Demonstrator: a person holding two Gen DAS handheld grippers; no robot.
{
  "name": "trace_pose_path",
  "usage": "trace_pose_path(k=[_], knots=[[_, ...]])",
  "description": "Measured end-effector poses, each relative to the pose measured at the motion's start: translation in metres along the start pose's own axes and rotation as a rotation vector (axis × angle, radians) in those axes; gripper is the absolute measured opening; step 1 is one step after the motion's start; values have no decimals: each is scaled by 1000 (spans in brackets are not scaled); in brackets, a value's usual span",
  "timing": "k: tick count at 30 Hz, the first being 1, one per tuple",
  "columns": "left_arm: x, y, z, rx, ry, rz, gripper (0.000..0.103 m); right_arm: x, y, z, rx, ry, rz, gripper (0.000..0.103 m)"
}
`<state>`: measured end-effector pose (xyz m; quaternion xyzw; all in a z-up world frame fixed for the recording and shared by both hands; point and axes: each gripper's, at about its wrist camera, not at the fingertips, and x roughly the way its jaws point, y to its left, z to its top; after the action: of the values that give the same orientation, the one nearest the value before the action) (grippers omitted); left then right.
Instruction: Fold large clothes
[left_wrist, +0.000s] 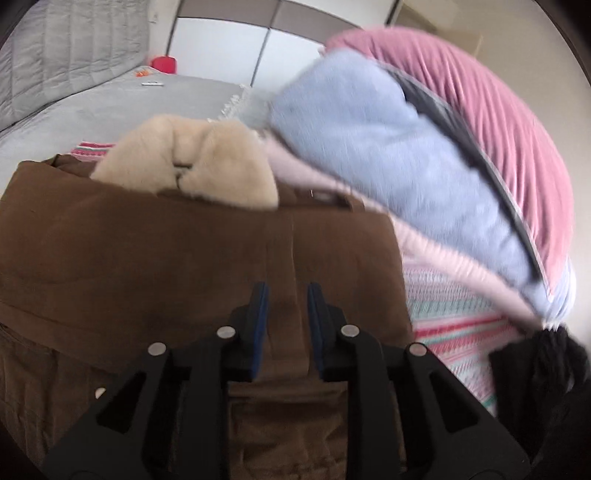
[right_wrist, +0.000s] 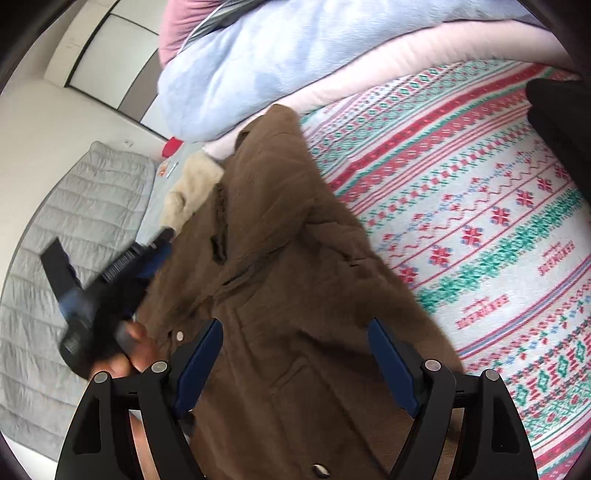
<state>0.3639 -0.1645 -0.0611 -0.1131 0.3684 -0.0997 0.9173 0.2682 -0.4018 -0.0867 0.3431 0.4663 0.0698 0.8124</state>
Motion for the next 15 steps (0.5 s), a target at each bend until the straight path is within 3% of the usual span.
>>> trace_pose_path(k=[4,11,15], knots=[[-8,10,-6,60,11,32,40,-3,-2,2,9,7,17,82],[-34,64,-8,80,57,116,44,-2,0,0,6,12,22,82],[-69,115,-15,-10,100,146,45,-2,1,1,-1,6,14,82]])
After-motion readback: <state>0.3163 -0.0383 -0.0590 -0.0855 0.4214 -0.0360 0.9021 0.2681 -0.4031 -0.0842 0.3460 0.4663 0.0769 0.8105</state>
